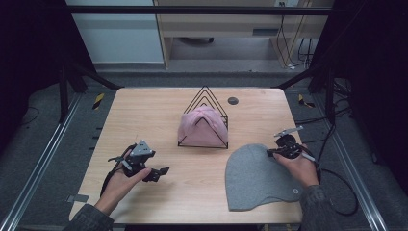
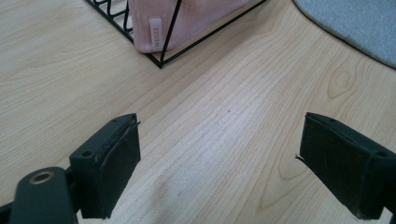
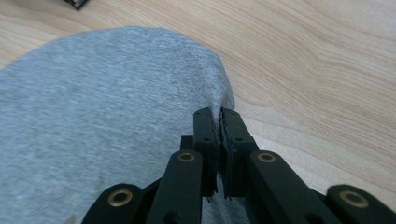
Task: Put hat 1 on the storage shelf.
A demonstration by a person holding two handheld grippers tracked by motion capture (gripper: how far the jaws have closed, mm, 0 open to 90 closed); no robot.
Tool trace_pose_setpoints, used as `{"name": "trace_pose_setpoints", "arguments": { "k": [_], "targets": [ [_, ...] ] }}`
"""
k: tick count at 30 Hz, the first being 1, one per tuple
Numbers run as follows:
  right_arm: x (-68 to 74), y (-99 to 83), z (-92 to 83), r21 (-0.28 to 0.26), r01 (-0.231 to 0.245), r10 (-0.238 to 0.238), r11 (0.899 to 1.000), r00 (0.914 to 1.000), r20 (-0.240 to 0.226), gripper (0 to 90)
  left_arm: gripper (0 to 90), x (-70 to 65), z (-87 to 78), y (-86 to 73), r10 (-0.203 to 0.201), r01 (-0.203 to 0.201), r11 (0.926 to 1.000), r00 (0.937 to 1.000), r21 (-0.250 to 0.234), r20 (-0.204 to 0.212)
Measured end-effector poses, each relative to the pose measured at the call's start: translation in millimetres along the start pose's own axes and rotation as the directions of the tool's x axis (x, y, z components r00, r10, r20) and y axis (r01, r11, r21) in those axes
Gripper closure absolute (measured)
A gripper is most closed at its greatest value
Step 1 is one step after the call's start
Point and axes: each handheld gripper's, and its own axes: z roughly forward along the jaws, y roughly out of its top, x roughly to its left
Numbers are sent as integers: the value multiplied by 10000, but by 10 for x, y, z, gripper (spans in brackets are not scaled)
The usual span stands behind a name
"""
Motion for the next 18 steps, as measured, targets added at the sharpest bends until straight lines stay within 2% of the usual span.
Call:
{"name": "trace_pose_setpoints", "arguments": {
  "k": [6,8,9,10,11,15,18],
  "targets": [
    [75,-8,-192,-494,72,-90,9988,9993,-358,867,117,-17,17,12,94,-94,10000,9999,17,83],
    [147,-4,-292,-819,184,-224,9965,9986,-480,868,117,-23,22,14,106,-106,9999,9999,18,120],
    [187,1,-347,-1048,388,-440,9937,9979,-484,868,117,-37,31,16,139,-140,9999,9998,56,147],
    [187,1,-347,-1048,388,-440,9937,9979,-484,868,117,-37,31,16,139,-140,9999,9998,56,147],
    [288,15,-476,-1458,657,-752,9871,9953,-609,868,117,-49,46,15,177,-179,9998,9997,102,181],
    [480,56,-719,-2217,1155,-1333,9683,9888,-671,868,117,-57,62,7,227,-230,9996,9995,178,218],
    [592,100,-857,-2592,1473,-1694,9545,9834,-652,869,117,-54,53,7,250,-252,9996,9995,135,182]
  ]
}}
